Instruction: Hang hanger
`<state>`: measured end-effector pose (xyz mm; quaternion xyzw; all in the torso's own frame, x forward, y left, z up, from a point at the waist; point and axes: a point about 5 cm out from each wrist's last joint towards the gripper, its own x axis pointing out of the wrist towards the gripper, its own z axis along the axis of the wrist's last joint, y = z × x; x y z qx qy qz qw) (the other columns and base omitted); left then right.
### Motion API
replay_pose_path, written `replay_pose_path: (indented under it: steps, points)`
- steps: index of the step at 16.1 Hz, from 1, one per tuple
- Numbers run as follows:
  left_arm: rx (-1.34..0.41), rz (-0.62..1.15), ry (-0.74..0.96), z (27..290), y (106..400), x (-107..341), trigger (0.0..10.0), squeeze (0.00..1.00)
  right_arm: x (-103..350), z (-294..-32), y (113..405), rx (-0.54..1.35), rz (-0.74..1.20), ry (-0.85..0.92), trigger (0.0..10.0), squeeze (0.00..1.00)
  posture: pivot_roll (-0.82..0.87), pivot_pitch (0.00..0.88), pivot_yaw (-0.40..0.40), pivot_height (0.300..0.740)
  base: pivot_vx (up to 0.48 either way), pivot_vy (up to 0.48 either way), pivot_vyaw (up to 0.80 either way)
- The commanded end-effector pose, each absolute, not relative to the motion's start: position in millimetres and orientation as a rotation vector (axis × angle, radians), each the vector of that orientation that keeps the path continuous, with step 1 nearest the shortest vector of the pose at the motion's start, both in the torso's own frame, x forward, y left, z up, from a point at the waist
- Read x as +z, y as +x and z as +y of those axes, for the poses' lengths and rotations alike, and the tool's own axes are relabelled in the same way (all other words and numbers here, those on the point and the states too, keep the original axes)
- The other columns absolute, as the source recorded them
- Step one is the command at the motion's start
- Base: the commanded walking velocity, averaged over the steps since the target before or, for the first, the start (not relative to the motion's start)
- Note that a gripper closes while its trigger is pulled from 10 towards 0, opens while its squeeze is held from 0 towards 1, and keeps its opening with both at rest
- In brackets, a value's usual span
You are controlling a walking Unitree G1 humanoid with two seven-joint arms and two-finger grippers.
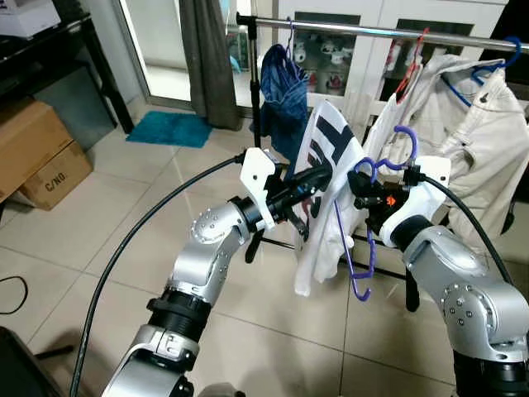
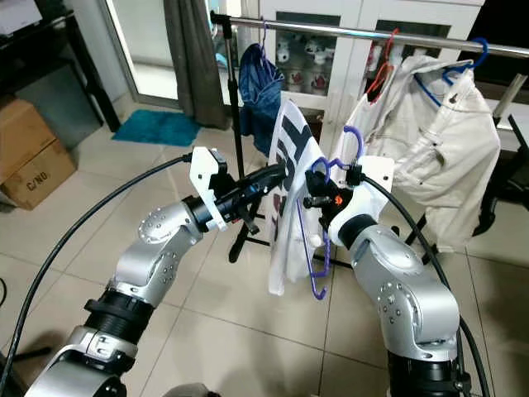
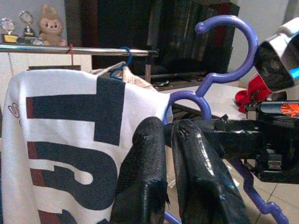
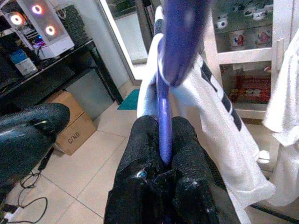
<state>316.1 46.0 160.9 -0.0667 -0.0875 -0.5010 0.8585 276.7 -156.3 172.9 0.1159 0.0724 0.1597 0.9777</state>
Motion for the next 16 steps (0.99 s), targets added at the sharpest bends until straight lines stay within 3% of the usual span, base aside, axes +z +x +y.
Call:
replay_pose_path:
  steps: [1,10,16]
  points:
    - [-1.033,-0.172,-0.11,47.1,319.1,160.2,10.0,1.0,181.2,-156.3,277.5,0.327,0.107,0.23,10.0,0.0,0.07,0.0,0.069,0.74,0.0,0.0,0.0]
    - [-1.084,-0.102,-0.148,46.0,321.8,152.7,10.0,1.0,188.5,-152.9,276.1,0.339,0.086,0.219,10.0,0.0,0.06,0.0,0.077,0.74,0.0,0.0,0.0]
    - [-1.037,-0.109,-0.004,44.5,330.4,150.2,10.0,1.0,189.5,-152.4,275.3,0.338,0.08,0.23,10.0,0.0,0.06,0.0,0.083,0.74,0.0,0.0,0.0]
